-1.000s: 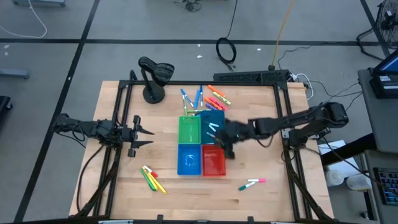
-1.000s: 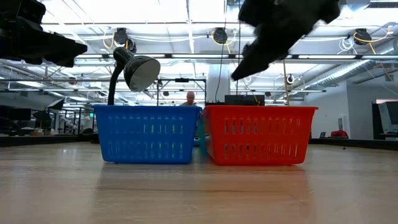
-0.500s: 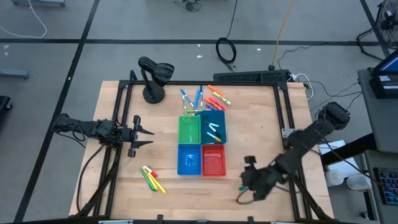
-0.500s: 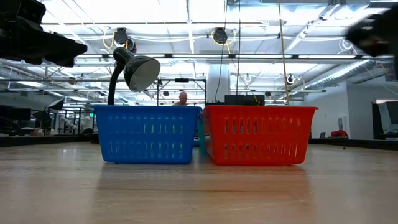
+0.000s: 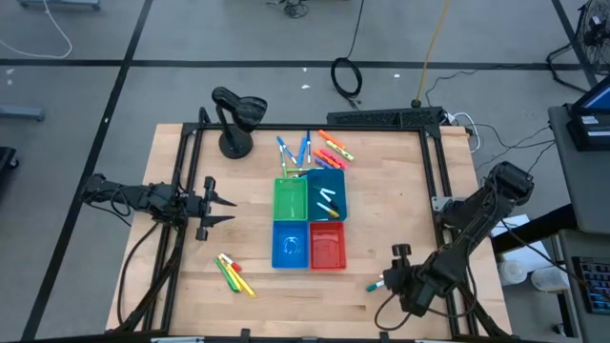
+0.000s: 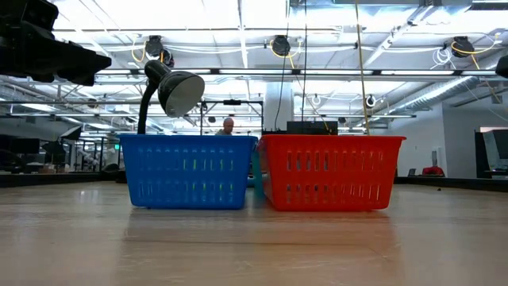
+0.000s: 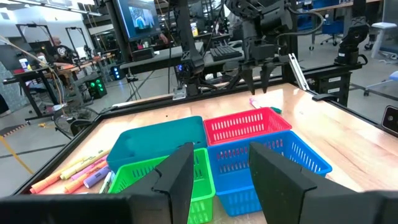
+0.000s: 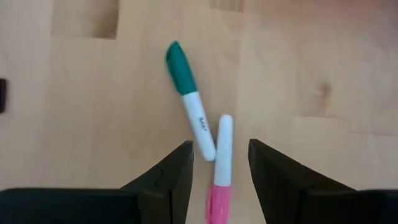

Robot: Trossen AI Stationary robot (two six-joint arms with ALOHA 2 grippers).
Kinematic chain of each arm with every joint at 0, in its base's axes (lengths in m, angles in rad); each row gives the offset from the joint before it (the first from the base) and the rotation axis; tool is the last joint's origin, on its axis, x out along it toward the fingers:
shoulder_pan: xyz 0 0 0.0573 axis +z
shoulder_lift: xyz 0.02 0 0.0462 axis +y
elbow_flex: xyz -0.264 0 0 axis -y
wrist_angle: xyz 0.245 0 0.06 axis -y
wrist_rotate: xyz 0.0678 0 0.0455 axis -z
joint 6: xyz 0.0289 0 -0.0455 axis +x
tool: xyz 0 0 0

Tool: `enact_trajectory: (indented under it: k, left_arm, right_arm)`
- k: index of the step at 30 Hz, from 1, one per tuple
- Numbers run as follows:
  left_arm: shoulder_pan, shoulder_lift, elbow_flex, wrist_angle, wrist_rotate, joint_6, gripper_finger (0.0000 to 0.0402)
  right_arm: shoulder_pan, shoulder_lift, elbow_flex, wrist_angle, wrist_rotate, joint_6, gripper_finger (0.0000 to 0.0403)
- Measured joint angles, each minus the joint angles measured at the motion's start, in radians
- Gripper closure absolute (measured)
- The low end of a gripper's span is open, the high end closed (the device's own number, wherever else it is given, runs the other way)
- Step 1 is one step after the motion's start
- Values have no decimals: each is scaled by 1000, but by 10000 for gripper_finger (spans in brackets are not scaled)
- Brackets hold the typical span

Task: Pick & Place Markers
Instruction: Put the pink highlighter pen into the blue bin

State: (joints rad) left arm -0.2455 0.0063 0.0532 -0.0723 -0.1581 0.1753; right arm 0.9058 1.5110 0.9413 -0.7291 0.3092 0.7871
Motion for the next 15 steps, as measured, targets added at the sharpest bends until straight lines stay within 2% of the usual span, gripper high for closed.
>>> enact_trajectory:
  k: [8,12,15]
  left_arm:
    - [0,0,0,0,0,0,243]
    - [0,0,0,0,0,0,243]
    - [0,0,0,0,0,0,243]
  right_arm:
    - [0,9,-77,34,-127,58,261]
    - [-1,5,-165,163,-179,70,261]
    - [0,0,-218,236,-165,81,261]
